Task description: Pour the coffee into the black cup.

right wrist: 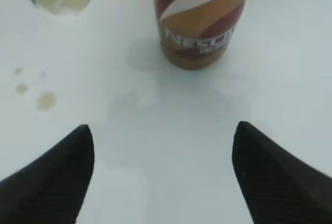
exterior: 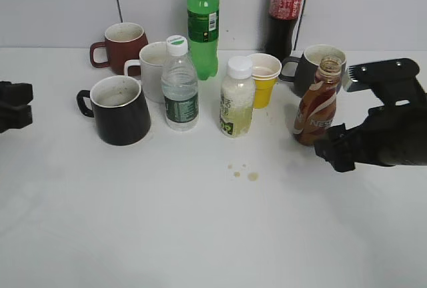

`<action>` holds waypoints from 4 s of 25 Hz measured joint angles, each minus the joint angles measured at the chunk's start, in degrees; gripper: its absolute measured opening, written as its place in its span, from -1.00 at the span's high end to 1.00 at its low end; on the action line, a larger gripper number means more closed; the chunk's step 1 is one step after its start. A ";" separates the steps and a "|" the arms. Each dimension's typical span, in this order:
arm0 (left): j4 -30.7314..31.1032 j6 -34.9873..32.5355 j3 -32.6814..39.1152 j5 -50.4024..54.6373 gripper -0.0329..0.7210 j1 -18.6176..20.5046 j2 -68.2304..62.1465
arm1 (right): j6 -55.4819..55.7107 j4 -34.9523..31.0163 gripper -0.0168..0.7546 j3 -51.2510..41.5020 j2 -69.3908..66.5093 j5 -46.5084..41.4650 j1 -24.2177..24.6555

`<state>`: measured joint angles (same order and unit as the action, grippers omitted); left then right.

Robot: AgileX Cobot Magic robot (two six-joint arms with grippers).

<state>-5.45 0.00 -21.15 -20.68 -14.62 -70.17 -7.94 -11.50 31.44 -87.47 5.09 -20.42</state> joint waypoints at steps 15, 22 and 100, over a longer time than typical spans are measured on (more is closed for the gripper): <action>0.33 0.00 -8.94 65.15 0.27 -0.07 46.66 | -0.04 1.26 -0.61 -0.04 44.84 -44.14 -0.02; 0.19 0.00 -12.92 76.69 0.27 -0.07 59.95 | 0.04 6.83 -0.59 -0.04 64.98 -62.95 -0.02; 2.05 0.00 -9.60 80.83 0.27 12.56 70.55 | 0.00 7.28 -0.57 -2.00 88.00 -64.64 17.08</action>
<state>-3.39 0.00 -30.75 60.15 -2.05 0.38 -7.94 -4.22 29.44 0.53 -59.55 -3.33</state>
